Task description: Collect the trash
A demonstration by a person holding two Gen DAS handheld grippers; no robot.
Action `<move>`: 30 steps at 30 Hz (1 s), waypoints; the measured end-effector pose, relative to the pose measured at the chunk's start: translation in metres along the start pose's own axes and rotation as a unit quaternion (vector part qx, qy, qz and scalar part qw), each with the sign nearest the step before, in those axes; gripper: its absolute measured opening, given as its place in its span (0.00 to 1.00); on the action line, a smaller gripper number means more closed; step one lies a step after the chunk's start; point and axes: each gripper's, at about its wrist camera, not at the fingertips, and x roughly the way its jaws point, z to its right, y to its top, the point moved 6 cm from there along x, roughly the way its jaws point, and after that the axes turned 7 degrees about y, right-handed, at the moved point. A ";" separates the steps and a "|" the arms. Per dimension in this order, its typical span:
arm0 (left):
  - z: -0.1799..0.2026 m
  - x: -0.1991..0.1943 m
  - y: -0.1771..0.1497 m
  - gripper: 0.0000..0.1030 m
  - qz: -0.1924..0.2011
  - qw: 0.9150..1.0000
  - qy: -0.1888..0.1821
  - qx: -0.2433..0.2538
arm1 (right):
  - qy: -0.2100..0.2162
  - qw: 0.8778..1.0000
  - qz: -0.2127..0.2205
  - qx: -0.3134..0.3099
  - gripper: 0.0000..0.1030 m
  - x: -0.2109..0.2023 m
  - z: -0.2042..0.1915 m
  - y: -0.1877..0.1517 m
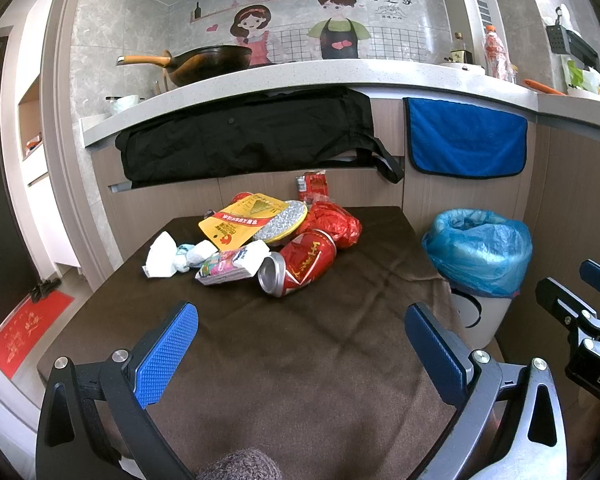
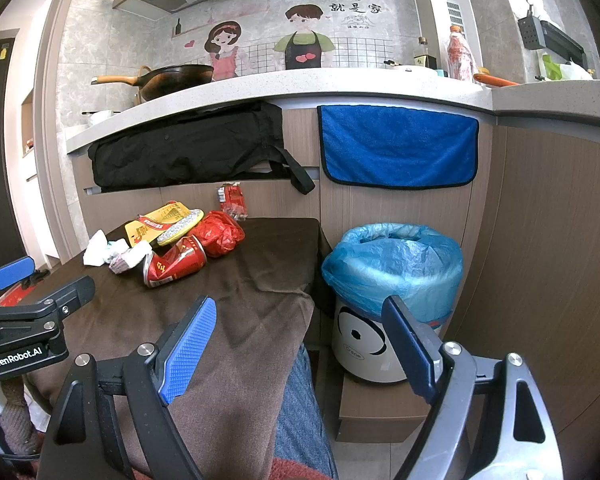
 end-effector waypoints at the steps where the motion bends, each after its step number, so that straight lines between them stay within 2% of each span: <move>1: 0.001 0.001 0.000 0.99 0.001 1.000 -0.001 0.000 | 0.000 1.000 0.000 0.000 0.80 0.000 0.000 0.000; 12: -0.001 0.003 0.002 0.99 0.000 1.000 -0.004 0.005 | 0.001 1.000 -0.001 -0.004 0.80 0.001 -0.001 0.000; 19: -0.019 0.028 0.028 0.99 0.003 1.000 -0.021 -0.018 | 0.003 1.000 -0.004 -0.024 0.80 0.016 0.000 0.021; 24: -0.043 0.060 0.045 0.99 -0.001 0.998 -0.020 -0.059 | 0.004 0.999 0.002 -0.041 0.80 0.039 0.002 0.044; 30: -0.109 0.106 0.060 0.99 -0.015 0.993 0.001 -0.118 | 0.031 0.998 0.001 -0.049 0.80 0.083 -0.007 0.072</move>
